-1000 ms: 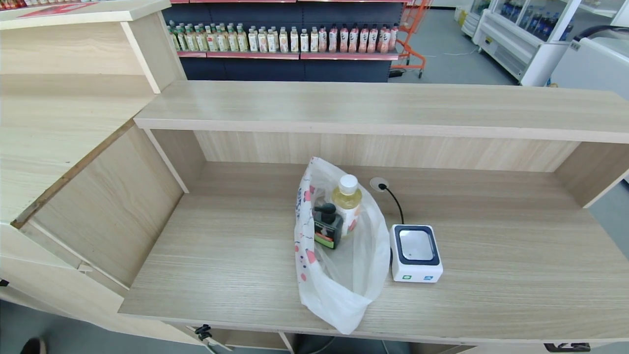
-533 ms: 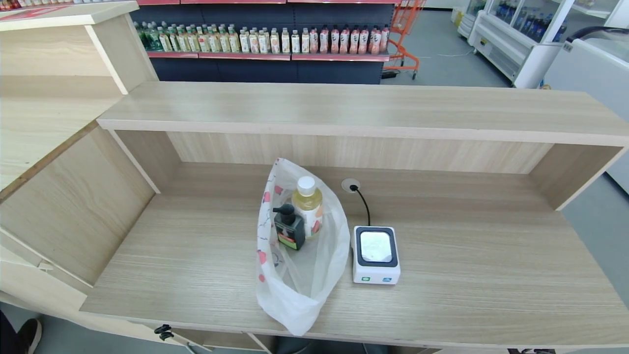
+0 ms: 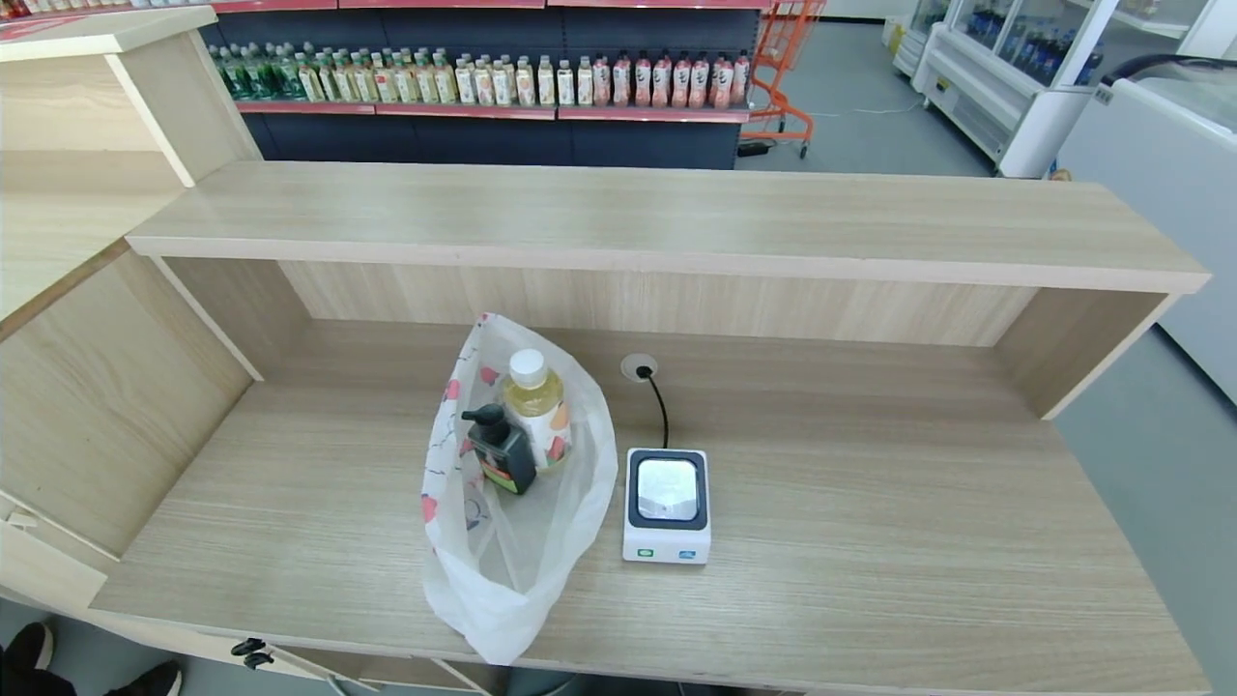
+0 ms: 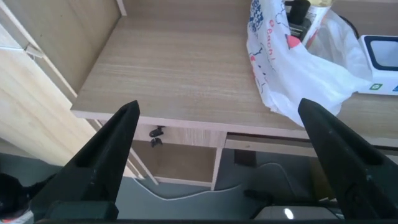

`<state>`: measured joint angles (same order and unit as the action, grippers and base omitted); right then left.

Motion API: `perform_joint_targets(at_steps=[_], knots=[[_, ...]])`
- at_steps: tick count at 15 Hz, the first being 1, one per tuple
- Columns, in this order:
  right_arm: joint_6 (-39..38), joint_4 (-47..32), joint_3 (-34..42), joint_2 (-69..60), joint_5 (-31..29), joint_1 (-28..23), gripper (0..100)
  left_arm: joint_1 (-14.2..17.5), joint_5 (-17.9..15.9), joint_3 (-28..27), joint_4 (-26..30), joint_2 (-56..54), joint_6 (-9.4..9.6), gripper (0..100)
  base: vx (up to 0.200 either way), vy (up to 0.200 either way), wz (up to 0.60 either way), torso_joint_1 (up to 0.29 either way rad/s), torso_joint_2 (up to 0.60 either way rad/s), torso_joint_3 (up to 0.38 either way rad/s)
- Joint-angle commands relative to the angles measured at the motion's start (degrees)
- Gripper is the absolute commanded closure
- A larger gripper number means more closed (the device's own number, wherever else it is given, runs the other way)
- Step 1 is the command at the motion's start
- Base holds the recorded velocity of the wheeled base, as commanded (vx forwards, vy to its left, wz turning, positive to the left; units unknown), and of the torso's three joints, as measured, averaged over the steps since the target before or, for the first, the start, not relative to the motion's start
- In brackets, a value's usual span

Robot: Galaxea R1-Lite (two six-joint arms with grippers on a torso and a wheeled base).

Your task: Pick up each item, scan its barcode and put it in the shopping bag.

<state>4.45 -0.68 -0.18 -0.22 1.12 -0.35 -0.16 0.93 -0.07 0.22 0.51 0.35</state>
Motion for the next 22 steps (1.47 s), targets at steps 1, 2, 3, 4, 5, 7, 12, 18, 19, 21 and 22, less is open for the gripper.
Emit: perform_joint_targets(at_steps=[1,2,3,4,5,7,12,18,19,21,22], knots=[[0.0,0.0,0.0,0.2,0.0,0.1,0,0.1,0.0,0.0,0.0,0.8,0.09,0,0.2,0.0,0.0,-0.022,0.0,0.007],[0.1,0.0,0.0,0.2,0.0,0.2,0,0.1,0.0,0.0,0.0,0.4,0.09,0,0.2,0.0,0.0,-0.007,-0.01,0.002],[-0.1,0.1,0.0,0.2,0.0,0.1,0,0.2,0.0,0.0,0.0,-0.5,-0.09,0,0.2,0.0,0.0,0.007,0.01,-0.002],[-0.2,0.1,0.0,0.2,0.0,0.1,0,0.2,0.0,0.0,0.0,-0.5,-0.09,0,0.0,0.0,0.0,0.0,0.0,0.0],[-0.1,0.0,0.0,0.2,0.1,0.1,100,0.2,0.0,0.0,0.0,-0.5,-0.09,0,0.0,0.0,0.0,0.0,0.0,0.0],[0.2,0.0,0.0,0.2,0.0,0.2,100,0.2,0.0,0.0,0.0,-0.5,-0.09,0,0.0,0.0,0.0,0.0,0.0,0.0],[-0.3,0.0,0.0,0.2,0.0,0.1,100,0.2,0.0,0.0,0.0,-0.5,-0.09,0,0.0,0.0,0.0,0.0,0.0,0.0],[-0.2,0.0,0.0,0.2,0.0,0.1,100,0.2,0.0,0.0,0.0,-0.5,-0.09,0,0.0,0.0,0.0,0.0,0.0,0.0],[-0.2,0.0,0.0,0.2,0.0,0.1,100,0.2,0.0,0.0,0.0,-0.5,-0.09,0,0.0,0.0,0.0,0.0,0.0,0.0],[-0.1,0.0,0.0,0.2,0.0,0.1,100,0.2,0.0,0.0,0.0,-0.5,-0.09,0,0.0,0.0,0.0,0.0,0.0,0.0],[-0.1,0.0,0.0,0.2,0.0,0.1,100,0.2,0.0,0.0,0.0,-0.5,-0.09,0,0.0,0.0,0.0,0.0,0.0,0.0]])
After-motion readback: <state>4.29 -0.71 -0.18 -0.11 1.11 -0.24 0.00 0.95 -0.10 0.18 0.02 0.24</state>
